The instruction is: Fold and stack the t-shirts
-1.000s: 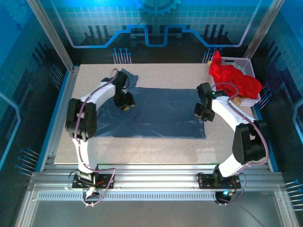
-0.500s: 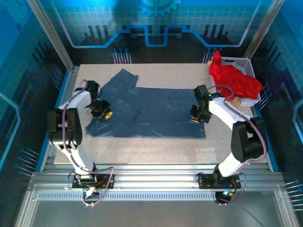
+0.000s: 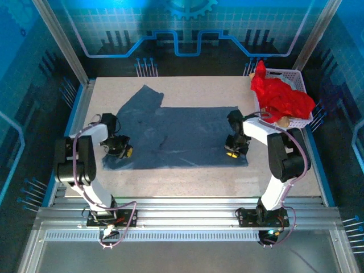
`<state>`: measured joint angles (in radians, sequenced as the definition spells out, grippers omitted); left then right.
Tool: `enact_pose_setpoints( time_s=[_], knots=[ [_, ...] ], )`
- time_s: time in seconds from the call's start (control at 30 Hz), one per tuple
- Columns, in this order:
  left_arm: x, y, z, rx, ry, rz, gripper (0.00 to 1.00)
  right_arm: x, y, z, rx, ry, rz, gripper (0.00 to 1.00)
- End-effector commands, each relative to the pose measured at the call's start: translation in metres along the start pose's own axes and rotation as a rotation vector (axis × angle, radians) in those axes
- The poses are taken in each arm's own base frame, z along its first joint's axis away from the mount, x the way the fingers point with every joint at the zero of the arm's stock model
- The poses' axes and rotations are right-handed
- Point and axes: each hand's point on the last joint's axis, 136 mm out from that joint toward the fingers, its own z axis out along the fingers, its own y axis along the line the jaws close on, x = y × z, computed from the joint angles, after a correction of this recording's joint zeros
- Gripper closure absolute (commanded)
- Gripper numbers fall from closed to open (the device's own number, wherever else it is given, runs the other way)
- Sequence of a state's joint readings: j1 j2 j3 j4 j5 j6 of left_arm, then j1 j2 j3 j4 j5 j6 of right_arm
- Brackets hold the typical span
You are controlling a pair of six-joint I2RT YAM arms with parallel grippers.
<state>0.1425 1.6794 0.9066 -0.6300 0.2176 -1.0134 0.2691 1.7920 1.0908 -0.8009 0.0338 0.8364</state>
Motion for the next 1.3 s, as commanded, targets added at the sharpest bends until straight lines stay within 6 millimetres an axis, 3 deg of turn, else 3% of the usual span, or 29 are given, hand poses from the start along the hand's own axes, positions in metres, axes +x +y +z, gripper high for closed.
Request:
enact_pose_setpoints(
  time_s=[0.0, 0.17, 0.4, 0.5, 0.63, 0.73, 0.8, 0.9, 1.0, 1.27],
  knots=[
    [-0.002, 0.065, 0.01, -0.182, -0.055, -0.178, 0.91, 0.024, -0.014, 0.007, 0.114, 0.064, -0.006, 0.87],
    [0.002, 0.086, -0.001, -0.209, -0.088, -0.198, 0.91, 0.052, -0.03, 0.009, 0.173, 0.095, -0.002, 0.89],
    [0.012, 0.112, -0.012, -0.221, -0.104, -0.243, 0.92, 0.081, -0.036, 0.011, 0.164, 0.117, -0.015, 0.89],
    [0.008, 0.112, -0.015, -0.208, -0.121, -0.224, 0.91, 0.083, -0.032, 0.006, 0.148, 0.109, -0.016, 0.89],
    [-0.004, 0.094, -0.022, -0.182, -0.142, -0.158, 0.9, 0.084, -0.024, -0.003, 0.123, 0.113, -0.005, 0.89],
    [-0.015, 0.064, -0.034, -0.117, -0.163, -0.087, 0.85, 0.083, -0.021, -0.015, 0.096, 0.092, 0.027, 0.88],
    [-0.022, 0.031, -0.052, -0.041, -0.2, 0.002, 0.77, 0.072, -0.015, -0.03, 0.059, 0.027, 0.041, 0.85],
    [-0.027, -0.029, -0.081, 0.077, -0.233, 0.152, 0.65, 0.044, 0.006, -0.056, -0.067, -0.106, 0.021, 0.75],
    [-0.035, -0.08, -0.094, 0.127, -0.223, 0.255, 0.61, 0.008, 0.026, -0.073, -0.147, -0.208, -0.042, 0.69],
    [-0.076, -0.192, -0.077, 0.248, -0.265, 0.412, 0.56, -0.079, 0.071, -0.079, -0.244, -0.273, -0.182, 0.66]
  ],
)
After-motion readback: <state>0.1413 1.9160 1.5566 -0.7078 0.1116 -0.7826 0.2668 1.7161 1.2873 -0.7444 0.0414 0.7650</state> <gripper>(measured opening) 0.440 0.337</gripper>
